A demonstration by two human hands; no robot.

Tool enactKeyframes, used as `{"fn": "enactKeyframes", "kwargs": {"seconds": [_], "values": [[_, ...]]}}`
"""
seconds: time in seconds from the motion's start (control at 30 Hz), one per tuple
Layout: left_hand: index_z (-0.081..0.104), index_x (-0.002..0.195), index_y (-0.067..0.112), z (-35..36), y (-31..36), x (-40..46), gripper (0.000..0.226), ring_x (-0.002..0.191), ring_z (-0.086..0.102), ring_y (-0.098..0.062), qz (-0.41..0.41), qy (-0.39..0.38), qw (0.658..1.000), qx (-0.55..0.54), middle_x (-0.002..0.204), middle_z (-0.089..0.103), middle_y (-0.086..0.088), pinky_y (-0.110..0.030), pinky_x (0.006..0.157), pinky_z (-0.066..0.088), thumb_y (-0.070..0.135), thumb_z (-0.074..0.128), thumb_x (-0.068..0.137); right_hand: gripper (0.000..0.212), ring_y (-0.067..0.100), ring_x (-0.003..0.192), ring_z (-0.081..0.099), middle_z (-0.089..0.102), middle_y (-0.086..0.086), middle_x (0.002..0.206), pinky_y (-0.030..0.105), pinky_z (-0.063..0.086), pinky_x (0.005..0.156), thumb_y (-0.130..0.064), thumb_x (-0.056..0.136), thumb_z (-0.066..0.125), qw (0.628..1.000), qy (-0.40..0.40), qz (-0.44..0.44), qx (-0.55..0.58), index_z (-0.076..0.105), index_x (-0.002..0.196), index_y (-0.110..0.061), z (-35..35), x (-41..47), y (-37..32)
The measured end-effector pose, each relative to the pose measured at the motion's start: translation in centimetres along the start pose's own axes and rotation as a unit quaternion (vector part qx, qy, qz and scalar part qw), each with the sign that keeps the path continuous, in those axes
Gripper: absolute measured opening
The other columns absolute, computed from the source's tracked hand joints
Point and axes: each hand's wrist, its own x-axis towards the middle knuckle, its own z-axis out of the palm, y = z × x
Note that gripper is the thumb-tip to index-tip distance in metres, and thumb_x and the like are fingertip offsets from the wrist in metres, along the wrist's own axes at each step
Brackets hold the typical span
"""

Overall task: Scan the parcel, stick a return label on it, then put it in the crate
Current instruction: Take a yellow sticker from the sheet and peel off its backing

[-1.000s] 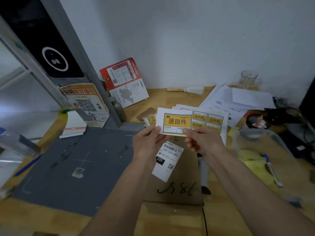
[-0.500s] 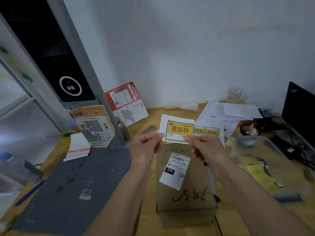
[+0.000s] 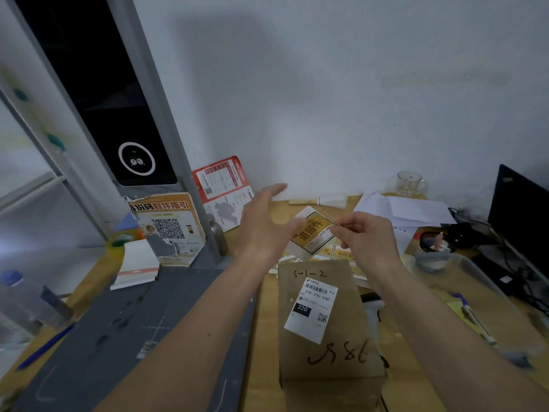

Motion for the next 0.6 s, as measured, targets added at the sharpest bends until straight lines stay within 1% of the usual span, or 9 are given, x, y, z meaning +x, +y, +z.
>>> {"fn": "enactKeyframes", "kwargs": {"seconds": [0.03, 0.07, 0.1, 0.17, 0.3, 0.37, 0.43, 0.5, 0.6], "values": [[0.058, 0.126, 0.032, -0.1, 0.5, 0.1, 0.054, 0.105, 0.053, -0.001, 0.017, -0.025, 1.000, -0.002, 0.114, 0.057, 0.018, -0.018, 0.086, 0.044, 0.021, 0.079, 0.077, 0.022, 0.005, 0.058, 0.056, 0.066, -0.001, 0.069, 0.015, 0.047, 0.057, 0.000, 0.081, 0.068, 1.000, -0.001, -0.006, 0.000, 0.066, 0.069, -0.018, 0.0, 0.0, -0.2], [0.066, 0.118, 0.028, -0.1, 0.9, 0.0, 0.043, 0.096, 0.060, 0.000, 0.020, -0.047, 0.999, -0.011, 0.105, 0.065, 0.016, -0.018, 0.083, 0.050, 0.018, 0.078, 0.078, 0.022, 0.006, 0.060, 0.056, 0.066, -0.001, 0.069, 0.016, 0.047, 0.058, 0.000, 0.081, 0.069, 1.000, -0.002, -0.013, 0.003, 0.067, 0.069, -0.018, 0.1, 0.0, -0.4], [0.073, 0.108, 0.026, 0.0, 1.1, -0.1, 0.032, 0.089, 0.066, -0.003, 0.014, -0.060, 0.998, -0.023, 0.096, 0.072, 0.011, -0.024, 0.081, 0.056, 0.015, 0.077, 0.078, 0.022, 0.005, 0.059, 0.056, 0.065, -0.001, 0.068, 0.015, 0.047, 0.058, 0.000, 0.080, 0.070, 1.000, -0.002, -0.020, 0.006, 0.068, 0.069, -0.018, 0.1, 0.0, -0.6], [0.078, 0.090, 0.024, 0.4, 1.0, -0.5, 0.016, 0.080, 0.072, -0.010, 0.005, -0.052, 0.998, -0.034, 0.082, 0.076, 0.006, -0.035, 0.083, 0.059, 0.013, 0.077, 0.079, 0.021, 0.001, 0.058, 0.058, 0.066, -0.002, 0.067, 0.013, 0.046, 0.059, 0.000, 0.078, 0.071, 0.999, 0.000, -0.032, 0.017, 0.069, 0.069, -0.019, 0.1, -0.1, -0.8], [0.080, 0.090, 0.019, 1.5, 0.2, -1.3, 0.014, 0.081, 0.072, -0.010, 0.007, 0.013, 0.998, -0.065, 0.079, 0.075, 0.010, -0.036, 0.083, 0.059, 0.011, 0.076, 0.080, 0.011, 0.005, 0.072, 0.059, 0.065, -0.004, 0.078, 0.017, 0.045, 0.064, -0.008, 0.076, 0.074, 0.997, 0.063, -0.044, 0.009, 0.065, 0.078, -0.014, 0.0, -0.1, -0.8], [0.080, 0.090, 0.019, 1.9, -0.2, -1.5, 0.014, 0.085, 0.071, -0.012, 0.025, 0.066, 0.995, -0.068, 0.086, 0.076, 0.007, -0.039, 0.084, 0.058, 0.011, 0.076, 0.079, 0.010, 0.006, 0.067, 0.056, 0.062, -0.003, 0.075, 0.018, 0.044, 0.062, -0.014, 0.079, 0.072, 0.996, 0.083, -0.040, 0.013, 0.062, 0.080, -0.013, 0.0, -0.3, -1.0], [0.081, 0.089, 0.017, 2.2, -0.2, -1.7, 0.014, 0.088, 0.071, -0.013, 0.071, 0.111, 0.990, -0.046, 0.092, 0.078, 0.003, -0.041, 0.082, 0.058, 0.011, 0.077, 0.078, 0.011, 0.008, 0.059, 0.055, 0.062, -0.001, 0.067, 0.023, 0.045, 0.059, -0.021, 0.083, 0.069, 0.998, 0.022, -0.014, 0.049, 0.065, 0.077, -0.012, 0.1, -0.7, -1.5], [0.081, 0.085, 0.016, 2.5, -0.1, -1.9, 0.011, 0.082, 0.072, -0.015, 0.123, 0.138, 0.982, -0.023, 0.087, 0.078, 0.002, -0.042, 0.075, 0.058, 0.009, 0.077, 0.078, 0.022, 0.009, 0.055, 0.056, 0.063, 0.001, 0.063, 0.023, 0.047, 0.054, -0.027, 0.085, 0.066, 0.995, -0.067, 0.009, 0.071, 0.068, 0.077, -0.006, 0.4, -1.2, -1.8], [0.081, 0.079, 0.021, 2.9, 0.5, -2.6, 0.011, 0.076, 0.070, -0.013, 0.155, 0.142, 0.978, -0.009, 0.078, 0.077, 0.005, -0.040, 0.071, 0.057, 0.012, 0.075, 0.080, 0.024, 0.010, 0.057, 0.058, 0.066, 0.001, 0.063, 0.023, 0.048, 0.054, -0.027, 0.083, 0.070, 0.989, -0.107, 0.028, 0.095, 0.066, 0.073, -0.005, 0.6, -1.1, -1.8]]}}
